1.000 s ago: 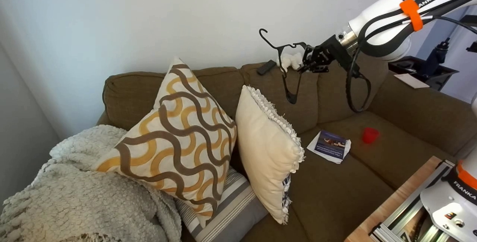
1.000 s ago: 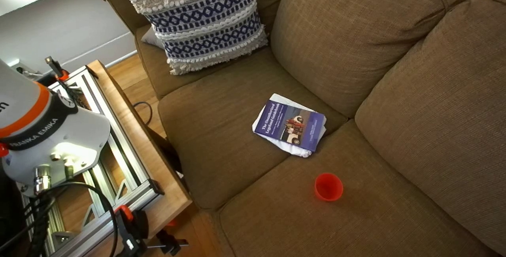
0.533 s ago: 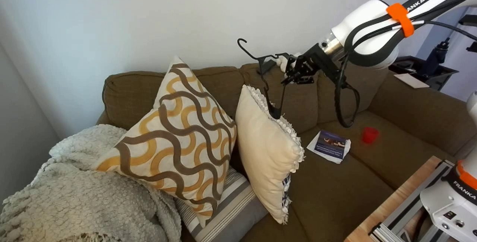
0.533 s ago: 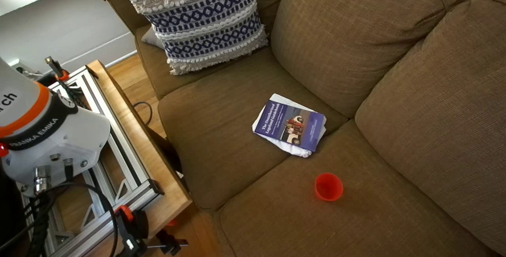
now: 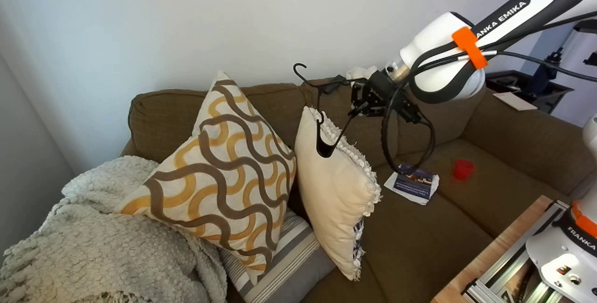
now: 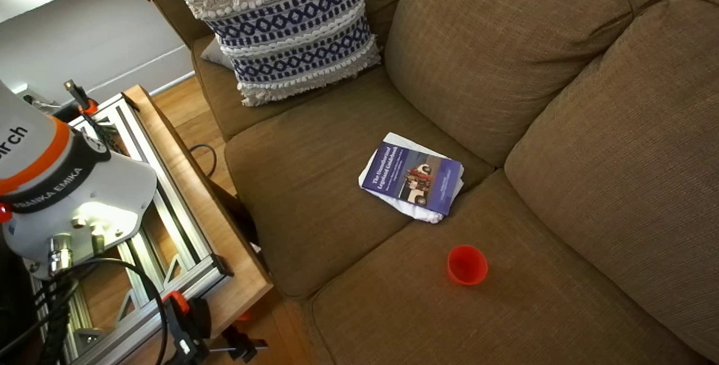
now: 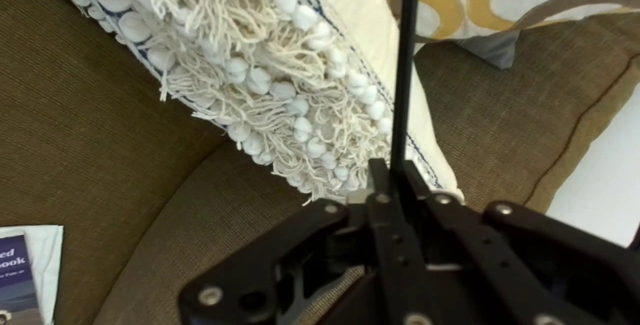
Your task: Put the hanger on the right pillow
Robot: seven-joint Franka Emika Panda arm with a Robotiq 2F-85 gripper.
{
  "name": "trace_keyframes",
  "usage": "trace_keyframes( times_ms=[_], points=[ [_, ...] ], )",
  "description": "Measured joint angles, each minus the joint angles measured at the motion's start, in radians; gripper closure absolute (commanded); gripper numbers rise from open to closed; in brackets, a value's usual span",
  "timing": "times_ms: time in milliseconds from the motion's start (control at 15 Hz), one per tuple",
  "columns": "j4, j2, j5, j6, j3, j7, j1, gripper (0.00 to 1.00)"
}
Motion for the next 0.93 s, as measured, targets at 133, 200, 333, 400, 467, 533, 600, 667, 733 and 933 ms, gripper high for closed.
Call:
trace_keyframes(
  times_ms=[133,200,333,400,467,533,600,667,733,933],
  points=[
    [0.015,0.037,0.025,-0.019,0.119,0.020,-0.110,0.98],
    [0.028,0.056,0.046,-0.037,0.130,0.021,-0.114,0.98],
    [0.065,0.090,0.099,-0.070,0.180,0.018,-0.143,0.98],
    [0.088,0.106,0.105,-0.081,0.239,0.026,-0.193,0.98],
    [0.114,0.123,0.104,-0.092,0.319,0.039,-0.267,0.98],
    [0.143,0.146,0.136,-0.109,0.374,0.033,-0.320,0.98],
    [0.174,0.175,0.184,-0.133,0.412,0.012,-0.358,0.98],
    [0.206,0.208,0.234,-0.157,0.451,-0.010,-0.400,0.98],
    [0.239,0.247,0.285,-0.181,0.493,-0.036,-0.446,0.98],
    [0.346,0.385,0.416,-0.238,0.614,-0.115,-0.586,0.98]
  ],
)
